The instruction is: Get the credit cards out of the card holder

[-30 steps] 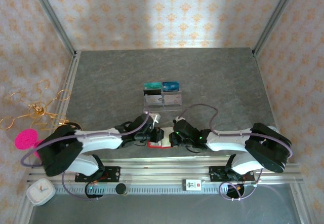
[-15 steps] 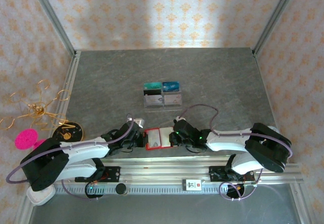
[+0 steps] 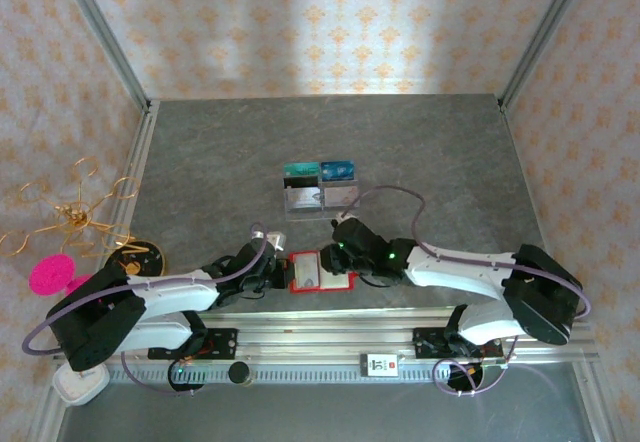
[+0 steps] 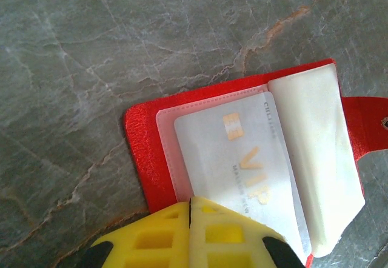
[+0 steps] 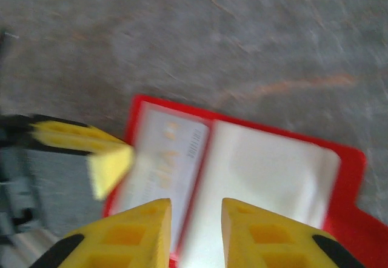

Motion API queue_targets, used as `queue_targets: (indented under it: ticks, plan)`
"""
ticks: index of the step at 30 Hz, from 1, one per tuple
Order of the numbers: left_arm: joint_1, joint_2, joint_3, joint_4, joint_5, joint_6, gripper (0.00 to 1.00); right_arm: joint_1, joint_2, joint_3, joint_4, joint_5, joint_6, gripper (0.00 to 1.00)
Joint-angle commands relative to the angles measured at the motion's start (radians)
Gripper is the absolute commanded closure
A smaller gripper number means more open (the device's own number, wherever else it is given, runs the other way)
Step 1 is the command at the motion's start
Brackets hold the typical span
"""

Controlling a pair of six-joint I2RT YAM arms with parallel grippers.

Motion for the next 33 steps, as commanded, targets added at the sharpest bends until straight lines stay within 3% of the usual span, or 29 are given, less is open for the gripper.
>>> queue_targets:
  ticks: [1,6,22,33]
  plan:
    - [0.004,-0.001,-0.030,-0.019,0.005,0.015,1.00,-0.005,0.020,0.052,-0.002,-0.106,-0.038,0.72]
    - [0.004,-0.007,-0.038,-0.013,-0.001,0.021,1.00,-0.019,0.154,0.079,0.065,-0.215,0.001,0.76]
    - [0.003,0.014,-0.038,0.007,0.002,0.033,1.00,-0.062,0.231,0.022,0.120,-0.231,0.088,0.84]
    - [0.004,0.007,-0.046,0.010,0.000,0.038,1.00,-0.062,0.277,0.030,0.093,-0.206,0.109,0.85]
